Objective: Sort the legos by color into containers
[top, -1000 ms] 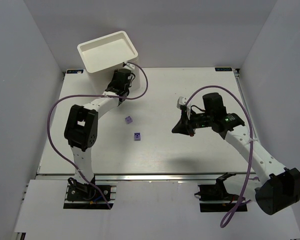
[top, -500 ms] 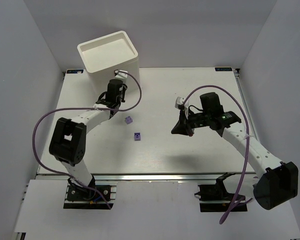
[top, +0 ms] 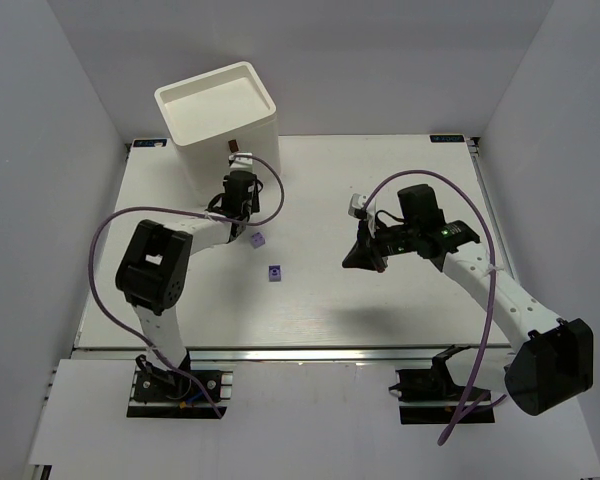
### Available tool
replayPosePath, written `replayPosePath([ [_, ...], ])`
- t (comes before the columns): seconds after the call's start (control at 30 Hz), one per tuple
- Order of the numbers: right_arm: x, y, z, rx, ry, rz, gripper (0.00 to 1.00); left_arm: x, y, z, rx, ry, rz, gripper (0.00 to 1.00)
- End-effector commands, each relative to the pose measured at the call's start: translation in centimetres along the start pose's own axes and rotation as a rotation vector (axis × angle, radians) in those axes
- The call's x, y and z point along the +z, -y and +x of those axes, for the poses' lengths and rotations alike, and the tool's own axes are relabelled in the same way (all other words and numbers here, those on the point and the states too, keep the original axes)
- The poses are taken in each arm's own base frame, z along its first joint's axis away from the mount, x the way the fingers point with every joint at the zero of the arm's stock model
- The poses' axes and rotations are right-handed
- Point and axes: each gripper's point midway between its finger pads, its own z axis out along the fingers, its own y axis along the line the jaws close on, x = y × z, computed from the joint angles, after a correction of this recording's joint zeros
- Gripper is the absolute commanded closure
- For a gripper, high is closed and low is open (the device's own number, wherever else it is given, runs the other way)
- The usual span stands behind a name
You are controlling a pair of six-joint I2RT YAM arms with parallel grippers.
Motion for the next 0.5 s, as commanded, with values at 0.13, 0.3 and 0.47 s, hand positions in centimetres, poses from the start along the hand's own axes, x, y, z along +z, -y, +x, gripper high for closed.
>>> replayPosePath([
  [0.13, -0.4, -0.3, -1.7, -0.059, 0.019, -0.011, 1.00, 2.0, -1.0, -3.0, 0.113, 0.079, -0.181, 0.51],
  [0.3, -0.2, -0.2, -1.5, -0.060, 0.012, -0.016, 1.00, 3.4, -1.9, -2.8, 0.110, 0.089, -0.273, 0.48],
  [0.47, -0.1, 0.1, -1.2, -0.047, 0.000, -0.016, 1.00, 5.1, -1.9, -2.7, 0.146, 0.091, -0.316, 0.47],
])
